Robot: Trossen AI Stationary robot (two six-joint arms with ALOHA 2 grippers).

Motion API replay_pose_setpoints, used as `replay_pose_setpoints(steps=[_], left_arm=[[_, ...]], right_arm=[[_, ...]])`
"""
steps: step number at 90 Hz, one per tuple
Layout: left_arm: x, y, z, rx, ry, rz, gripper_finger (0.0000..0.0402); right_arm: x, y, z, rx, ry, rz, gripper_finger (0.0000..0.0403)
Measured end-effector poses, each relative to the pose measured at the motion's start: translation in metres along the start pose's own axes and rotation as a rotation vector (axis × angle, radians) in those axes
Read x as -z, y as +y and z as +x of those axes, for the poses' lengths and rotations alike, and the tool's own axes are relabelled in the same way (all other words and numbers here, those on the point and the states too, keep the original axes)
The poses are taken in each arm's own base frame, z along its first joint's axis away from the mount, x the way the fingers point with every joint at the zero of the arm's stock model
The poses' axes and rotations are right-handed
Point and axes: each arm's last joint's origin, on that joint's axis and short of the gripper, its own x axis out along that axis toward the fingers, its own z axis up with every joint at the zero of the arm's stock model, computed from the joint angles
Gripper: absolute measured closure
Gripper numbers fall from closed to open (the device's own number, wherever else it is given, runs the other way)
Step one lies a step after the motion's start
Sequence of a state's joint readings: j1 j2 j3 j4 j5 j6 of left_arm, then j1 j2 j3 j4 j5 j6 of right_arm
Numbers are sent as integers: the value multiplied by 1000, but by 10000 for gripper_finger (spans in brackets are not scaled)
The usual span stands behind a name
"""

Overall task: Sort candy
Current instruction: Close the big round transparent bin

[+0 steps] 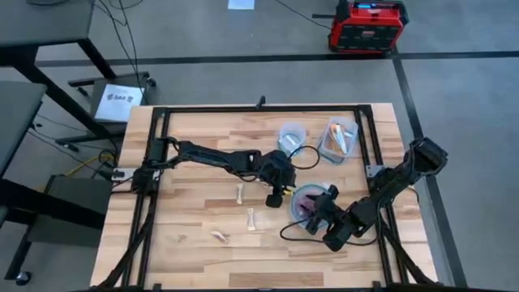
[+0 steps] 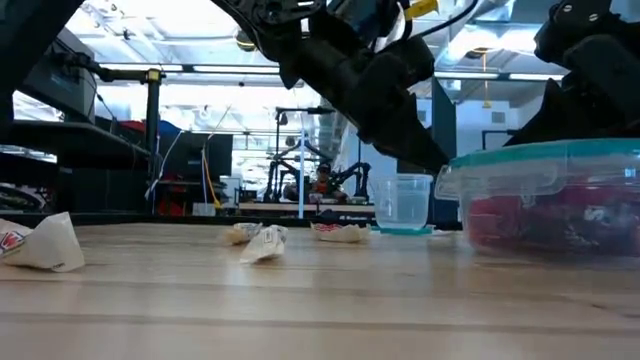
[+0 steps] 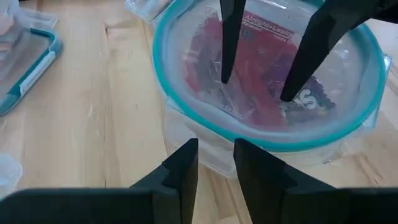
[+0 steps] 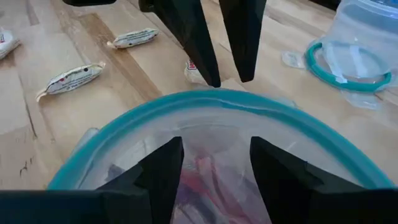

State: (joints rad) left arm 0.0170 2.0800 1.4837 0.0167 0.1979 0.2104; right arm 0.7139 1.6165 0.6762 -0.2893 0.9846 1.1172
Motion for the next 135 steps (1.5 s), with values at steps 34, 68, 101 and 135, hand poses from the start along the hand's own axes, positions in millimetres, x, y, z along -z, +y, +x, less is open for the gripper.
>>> replay_pose_setpoints(steps=[34, 68, 101, 135], left_arm=[[1, 0, -1, 2, 8, 17, 309], [6, 0, -10, -47, 141, 195, 309], [9, -11, 6, 83, 57, 182, 309], [9, -12, 6, 88, 51, 164, 309]], right_arm=[[0, 0, 0, -1, -3, 1, 223], [0, 1, 0, -5, -5, 3, 223], [-1, 2, 0, -15, -8, -2, 223], [-2, 3, 1, -23, -11, -10, 223]])
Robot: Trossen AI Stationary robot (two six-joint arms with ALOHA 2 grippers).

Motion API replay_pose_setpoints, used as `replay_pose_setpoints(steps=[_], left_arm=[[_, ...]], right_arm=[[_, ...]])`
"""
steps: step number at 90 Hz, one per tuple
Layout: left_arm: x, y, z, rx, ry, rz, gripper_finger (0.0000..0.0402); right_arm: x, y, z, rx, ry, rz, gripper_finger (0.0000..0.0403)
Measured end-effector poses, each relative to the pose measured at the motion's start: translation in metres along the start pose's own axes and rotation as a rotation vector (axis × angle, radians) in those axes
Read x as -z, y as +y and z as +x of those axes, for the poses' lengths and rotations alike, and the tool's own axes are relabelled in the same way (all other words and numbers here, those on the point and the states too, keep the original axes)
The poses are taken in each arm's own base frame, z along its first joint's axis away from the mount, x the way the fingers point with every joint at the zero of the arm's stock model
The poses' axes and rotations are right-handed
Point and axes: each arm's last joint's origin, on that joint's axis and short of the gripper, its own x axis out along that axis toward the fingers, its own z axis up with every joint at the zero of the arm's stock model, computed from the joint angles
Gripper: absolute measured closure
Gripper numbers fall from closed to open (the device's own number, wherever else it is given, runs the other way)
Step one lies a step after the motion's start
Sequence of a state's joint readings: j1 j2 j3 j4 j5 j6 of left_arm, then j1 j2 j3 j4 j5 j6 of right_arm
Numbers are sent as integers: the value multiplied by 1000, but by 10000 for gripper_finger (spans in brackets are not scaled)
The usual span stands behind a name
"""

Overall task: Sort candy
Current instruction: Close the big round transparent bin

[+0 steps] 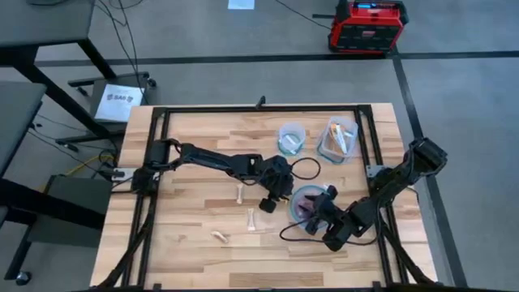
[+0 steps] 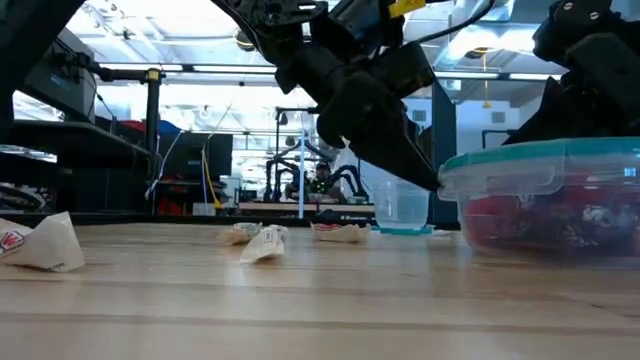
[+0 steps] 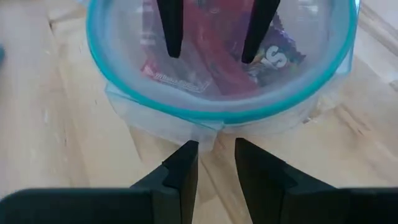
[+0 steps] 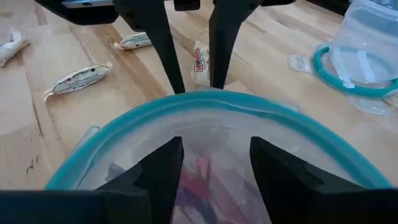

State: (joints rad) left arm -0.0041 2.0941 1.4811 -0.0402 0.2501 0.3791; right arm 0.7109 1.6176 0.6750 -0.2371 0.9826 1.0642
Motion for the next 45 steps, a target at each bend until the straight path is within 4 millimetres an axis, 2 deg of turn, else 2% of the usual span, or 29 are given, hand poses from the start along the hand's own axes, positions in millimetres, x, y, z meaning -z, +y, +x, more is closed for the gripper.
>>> replay_pose_setpoints(steps=[20, 45], left_arm=[[-3, -5, 2, 23, -26, -14, 309], [-10, -21, 6, 67, -48, 21, 309]], right_arm=[[-3, 0, 4, 1, 5, 2, 223], [-7, 3, 9, -22, 9, -15, 223]])
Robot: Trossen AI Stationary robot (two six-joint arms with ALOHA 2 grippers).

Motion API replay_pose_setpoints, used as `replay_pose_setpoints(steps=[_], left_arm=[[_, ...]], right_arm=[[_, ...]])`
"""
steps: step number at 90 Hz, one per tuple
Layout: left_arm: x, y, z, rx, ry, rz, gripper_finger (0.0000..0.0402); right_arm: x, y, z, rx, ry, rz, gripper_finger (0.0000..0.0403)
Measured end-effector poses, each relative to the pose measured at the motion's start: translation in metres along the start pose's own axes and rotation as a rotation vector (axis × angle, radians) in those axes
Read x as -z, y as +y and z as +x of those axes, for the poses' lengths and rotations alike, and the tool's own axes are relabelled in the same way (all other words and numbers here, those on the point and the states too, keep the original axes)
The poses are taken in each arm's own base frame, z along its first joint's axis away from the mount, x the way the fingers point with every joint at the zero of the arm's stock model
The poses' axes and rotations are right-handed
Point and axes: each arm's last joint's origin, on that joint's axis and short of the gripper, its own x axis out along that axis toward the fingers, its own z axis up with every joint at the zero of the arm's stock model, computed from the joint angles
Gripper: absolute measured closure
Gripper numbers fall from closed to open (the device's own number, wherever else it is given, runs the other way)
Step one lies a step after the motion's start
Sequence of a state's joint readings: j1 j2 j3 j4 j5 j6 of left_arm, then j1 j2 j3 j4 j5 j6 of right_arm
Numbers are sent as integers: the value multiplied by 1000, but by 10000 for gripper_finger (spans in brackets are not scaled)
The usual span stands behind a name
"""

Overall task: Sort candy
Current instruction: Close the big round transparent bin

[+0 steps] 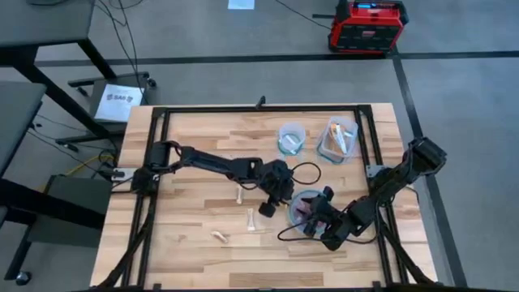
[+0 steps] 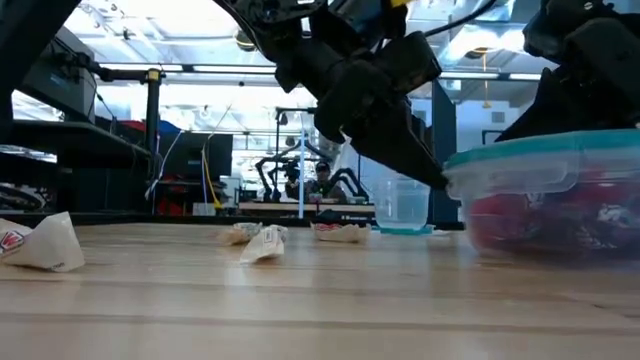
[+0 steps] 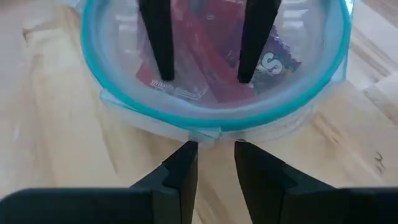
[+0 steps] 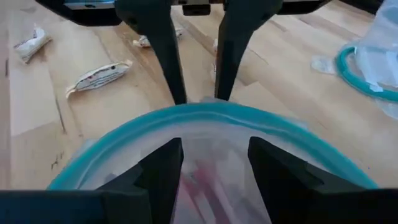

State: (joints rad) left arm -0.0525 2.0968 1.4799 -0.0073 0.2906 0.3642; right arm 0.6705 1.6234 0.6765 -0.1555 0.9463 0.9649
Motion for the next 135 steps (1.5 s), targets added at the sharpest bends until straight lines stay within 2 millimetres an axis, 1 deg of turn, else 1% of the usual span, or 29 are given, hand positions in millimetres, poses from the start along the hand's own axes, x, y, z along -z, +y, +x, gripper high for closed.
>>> replay_pose_setpoints(steps=[6, 16, 22, 28, 31, 39, 45, 49, 52, 57, 62, 65, 70, 74, 82, 88, 97, 107, 112, 115, 119, 127, 135], left_arm=[[2, 0, 0, -21, 36, 10, 309], [-6, -2, -16, -100, 110, 31, 309], [-15, 0, -26, -134, 99, 28, 309], [-22, 4, -32, -170, 57, 27, 309], [-25, 5, -33, -187, 35, 31, 309], [-31, 8, -34, -210, -28, 34, 309], [-32, 11, -35, -198, -58, 13, 309], [-28, 14, -30, -195, -68, -4, 309], [-26, 15, -27, -195, -71, -22, 309], [-19, 16, -24, -190, -39, -60, 309], [-13, 15, -17, -182, -34, -88, 309], [-15, 14, -14, -179, -55, -109, 309], [-12, 10, -13, -146, -25, -173, 309], [-7, 6, -6, -118, -11, -198, 309], [-7, -5, 0, -89, 5, -229, 309], [-13, -15, 1, -70, -13, -253, 309], [-21, -36, 7, -16, -32, -271, 309], [-27, -48, 9, 7, -62, -240, 309], [-32, -51, 10, 8, -61, -212, 309], [-36, -51, 9, 0, -51, -201, 309], [-43, -49, 1, -23, -28, -178, 309], [-59, -44, -19, -106, 59, -98, 309], [-58, -33, -38, -196, 184, -19, 309]], right_arm=[[0, 1, -3, -11, -6, -17, 223], [-11, 4, -16, -50, -9, -65, 223], [-24, 5, -26, -100, 11, -62, 223], [-39, 8, -41, -193, 55, 4, 223], [-44, 7, -48, -239, 96, 38, 223], [-41, 5, -62, -335, 228, 109, 223], [-36, 3, -70, -343, 295, 166, 223], [-31, 2, -75, -323, 316, 190, 223], [-25, 2, -76, -292, 321, 193, 223], [-18, 1, -73, -228, 314, 188, 223], [-17, 1, -68, -201, 310, 187, 224], [-16, 2, -66, -192, 311, 172, 224], [-13, 3, -63, -169, 299, 129, 224], [-12, 1, -62, -158, 301, 97, 224], [-11, -3, -63, -148, 313, -3, 224], [-14, -10, -63, -124, 325, -67, 224], [-21, -23, -62, -71, 320, -129, 224], [-34, -37, -63, -50, 304, -134, 224], [-44, -39, -65, -72, 273, -98, 224], [-49, -40, -67, -83, 259, -76, 224], [-55, -44, -69, -91, 241, -52, 224], [-62, -40, -73, -135, 158, 28, 224], [-59, -33, -68, -170, 90, 82, 224]])
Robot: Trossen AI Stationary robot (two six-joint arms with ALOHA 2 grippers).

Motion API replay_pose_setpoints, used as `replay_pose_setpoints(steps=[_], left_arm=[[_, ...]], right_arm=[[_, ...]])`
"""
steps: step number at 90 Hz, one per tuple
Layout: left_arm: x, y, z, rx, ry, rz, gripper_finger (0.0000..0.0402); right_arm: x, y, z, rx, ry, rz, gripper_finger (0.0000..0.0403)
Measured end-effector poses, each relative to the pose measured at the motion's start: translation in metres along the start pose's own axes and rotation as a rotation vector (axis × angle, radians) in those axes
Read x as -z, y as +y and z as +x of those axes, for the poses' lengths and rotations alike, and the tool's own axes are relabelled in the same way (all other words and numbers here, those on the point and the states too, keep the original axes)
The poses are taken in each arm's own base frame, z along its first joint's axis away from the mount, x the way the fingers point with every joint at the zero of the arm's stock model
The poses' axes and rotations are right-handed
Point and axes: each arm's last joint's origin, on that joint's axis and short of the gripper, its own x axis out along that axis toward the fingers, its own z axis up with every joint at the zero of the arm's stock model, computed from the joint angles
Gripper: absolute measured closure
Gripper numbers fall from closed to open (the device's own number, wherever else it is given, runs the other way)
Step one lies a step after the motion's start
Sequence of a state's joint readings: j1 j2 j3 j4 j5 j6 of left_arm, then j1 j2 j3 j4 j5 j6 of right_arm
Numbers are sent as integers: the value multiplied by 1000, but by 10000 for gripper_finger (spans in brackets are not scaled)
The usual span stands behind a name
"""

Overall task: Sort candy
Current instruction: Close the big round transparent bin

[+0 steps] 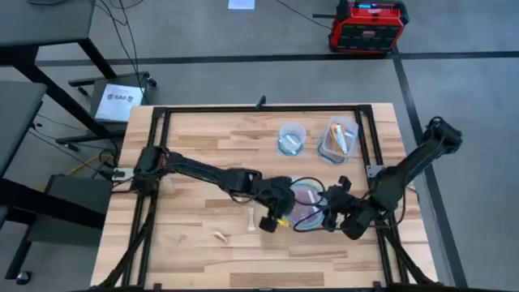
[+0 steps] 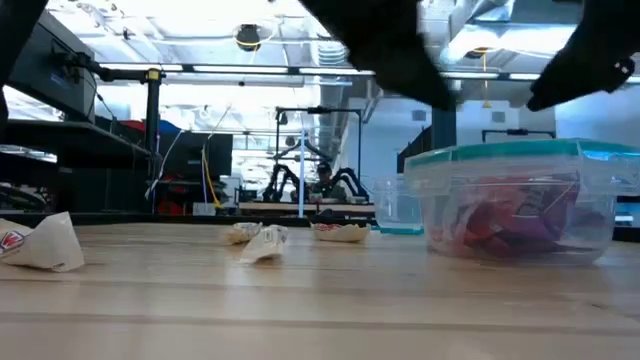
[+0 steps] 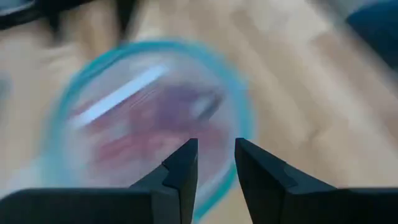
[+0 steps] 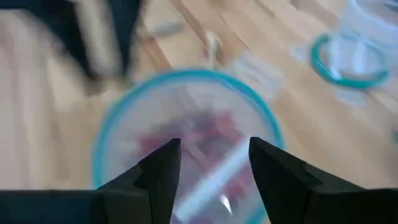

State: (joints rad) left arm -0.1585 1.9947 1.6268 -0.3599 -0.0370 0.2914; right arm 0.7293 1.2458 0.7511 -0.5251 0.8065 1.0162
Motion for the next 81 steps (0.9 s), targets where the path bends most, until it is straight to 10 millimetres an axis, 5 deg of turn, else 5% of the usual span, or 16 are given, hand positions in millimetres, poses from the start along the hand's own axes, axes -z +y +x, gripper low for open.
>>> replay_pose_setpoints(steps=[23, 40, 59, 81], left_arm=[[36, 53, 14, -12, 118, -157, 309], [38, 22, 24, 77, 128, -163, 309], [18, -17, 38, 114, -12, -141, 309], [-7, -14, 15, 78, -9, -80, 309]], right_arm=[[37, 18, 35, -22, 51, 73, 223], [45, 18, 39, 16, 77, -6, 223], [31, -3, 20, 23, 157, -99, 223], [4, -11, -2, -22, -22, -14, 223]])
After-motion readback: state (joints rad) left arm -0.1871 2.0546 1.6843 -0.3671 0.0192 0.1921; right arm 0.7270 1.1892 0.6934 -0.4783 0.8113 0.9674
